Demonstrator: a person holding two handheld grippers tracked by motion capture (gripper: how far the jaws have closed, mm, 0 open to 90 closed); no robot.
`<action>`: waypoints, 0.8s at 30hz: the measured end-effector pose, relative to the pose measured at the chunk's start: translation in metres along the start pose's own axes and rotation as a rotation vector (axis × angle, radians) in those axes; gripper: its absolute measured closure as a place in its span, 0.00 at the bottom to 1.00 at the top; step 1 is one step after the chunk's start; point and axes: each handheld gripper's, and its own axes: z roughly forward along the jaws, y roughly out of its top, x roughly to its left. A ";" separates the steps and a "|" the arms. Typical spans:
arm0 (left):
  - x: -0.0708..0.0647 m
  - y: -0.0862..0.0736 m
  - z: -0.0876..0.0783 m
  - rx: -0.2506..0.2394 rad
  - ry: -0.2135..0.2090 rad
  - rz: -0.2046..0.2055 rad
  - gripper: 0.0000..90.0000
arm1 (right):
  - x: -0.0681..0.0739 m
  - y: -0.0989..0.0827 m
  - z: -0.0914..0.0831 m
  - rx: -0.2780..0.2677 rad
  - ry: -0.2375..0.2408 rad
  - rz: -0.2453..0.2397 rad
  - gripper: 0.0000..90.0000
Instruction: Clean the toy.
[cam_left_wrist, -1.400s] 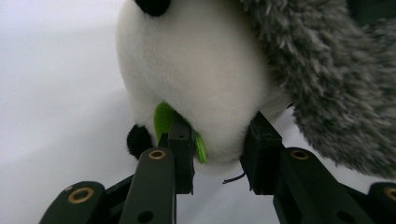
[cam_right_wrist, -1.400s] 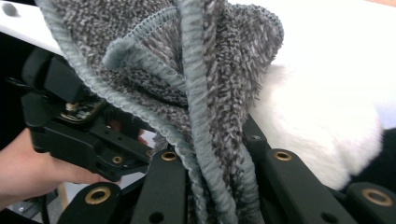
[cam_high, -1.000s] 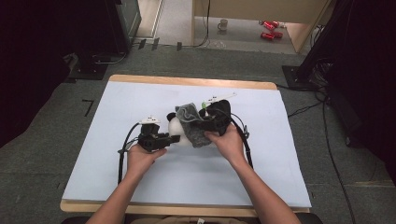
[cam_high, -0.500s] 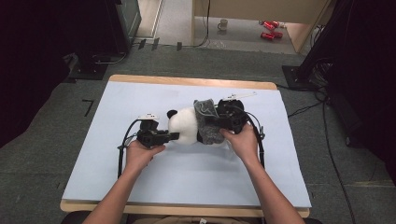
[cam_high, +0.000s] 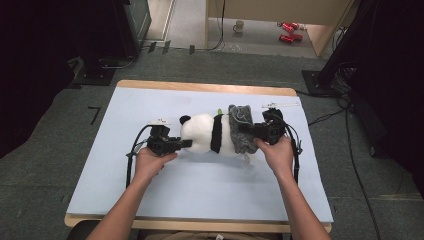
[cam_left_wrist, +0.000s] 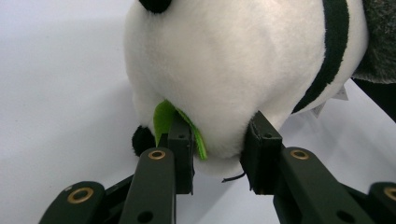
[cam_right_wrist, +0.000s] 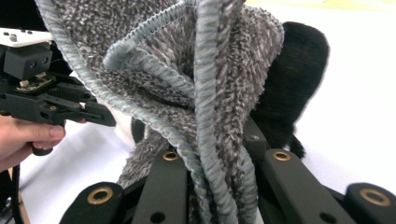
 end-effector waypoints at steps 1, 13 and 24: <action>-0.001 0.000 0.000 0.002 0.002 0.000 0.76 | -0.002 -0.001 -0.002 0.002 -0.004 0.002 0.87; 0.000 0.001 0.001 0.014 0.005 -0.007 0.76 | -0.034 -0.025 -0.003 0.016 -0.078 0.097 0.87; 0.000 0.001 -0.001 0.003 0.015 0.027 0.71 | -0.035 -0.020 -0.019 -0.024 -0.060 0.101 0.87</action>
